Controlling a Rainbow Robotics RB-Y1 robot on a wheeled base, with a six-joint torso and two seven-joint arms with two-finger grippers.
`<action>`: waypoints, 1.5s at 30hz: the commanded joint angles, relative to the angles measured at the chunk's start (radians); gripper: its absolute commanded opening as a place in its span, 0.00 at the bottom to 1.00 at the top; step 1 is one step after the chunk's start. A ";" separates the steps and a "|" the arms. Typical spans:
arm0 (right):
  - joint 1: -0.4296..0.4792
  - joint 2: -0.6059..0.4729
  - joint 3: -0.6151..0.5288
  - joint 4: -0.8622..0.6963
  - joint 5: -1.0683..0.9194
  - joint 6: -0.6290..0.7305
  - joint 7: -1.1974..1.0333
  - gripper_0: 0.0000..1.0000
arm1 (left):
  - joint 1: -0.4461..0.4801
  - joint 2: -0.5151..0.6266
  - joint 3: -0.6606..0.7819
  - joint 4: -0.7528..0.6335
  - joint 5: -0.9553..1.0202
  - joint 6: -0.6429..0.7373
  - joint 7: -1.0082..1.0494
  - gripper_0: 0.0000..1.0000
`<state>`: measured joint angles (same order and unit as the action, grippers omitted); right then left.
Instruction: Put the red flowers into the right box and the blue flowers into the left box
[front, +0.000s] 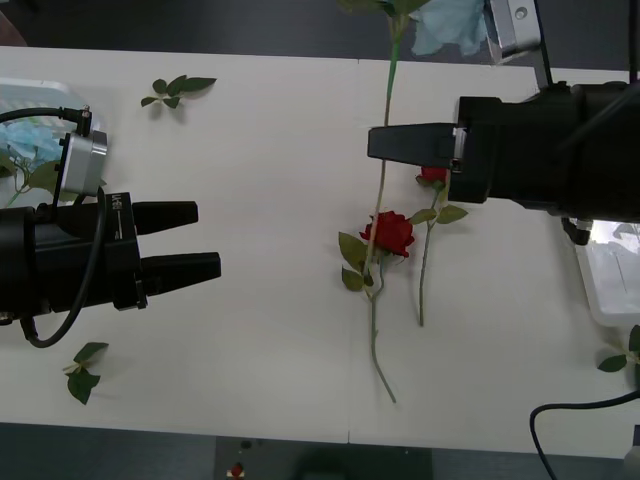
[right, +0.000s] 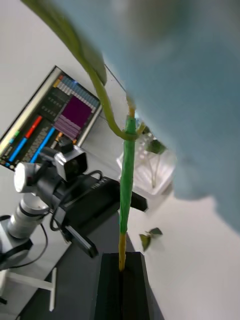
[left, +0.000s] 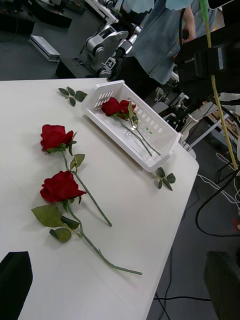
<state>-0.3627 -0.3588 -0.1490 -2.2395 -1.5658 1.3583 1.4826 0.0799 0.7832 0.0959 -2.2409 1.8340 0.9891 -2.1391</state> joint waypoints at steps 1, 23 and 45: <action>-0.041 0.007 0.046 -0.009 -0.013 -0.054 0.028 0.00 | 0.011 0.008 -0.013 -0.014 0.019 0.002 -0.035 1.00; -0.071 0.006 0.163 0.029 -0.003 -0.116 0.042 0.00 | -0.058 0.070 -0.203 -0.175 0.051 -0.251 0.286 1.00; -0.071 0.006 0.163 0.029 -0.003 -0.116 0.042 0.00 | -0.198 0.005 -0.386 -0.160 -0.223 -0.395 0.539 1.00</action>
<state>-0.3967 -0.3588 0.0161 -2.1943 -1.5701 1.2493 1.4831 -0.1017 0.7876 -0.2756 -2.3867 1.6236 0.6001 -1.6697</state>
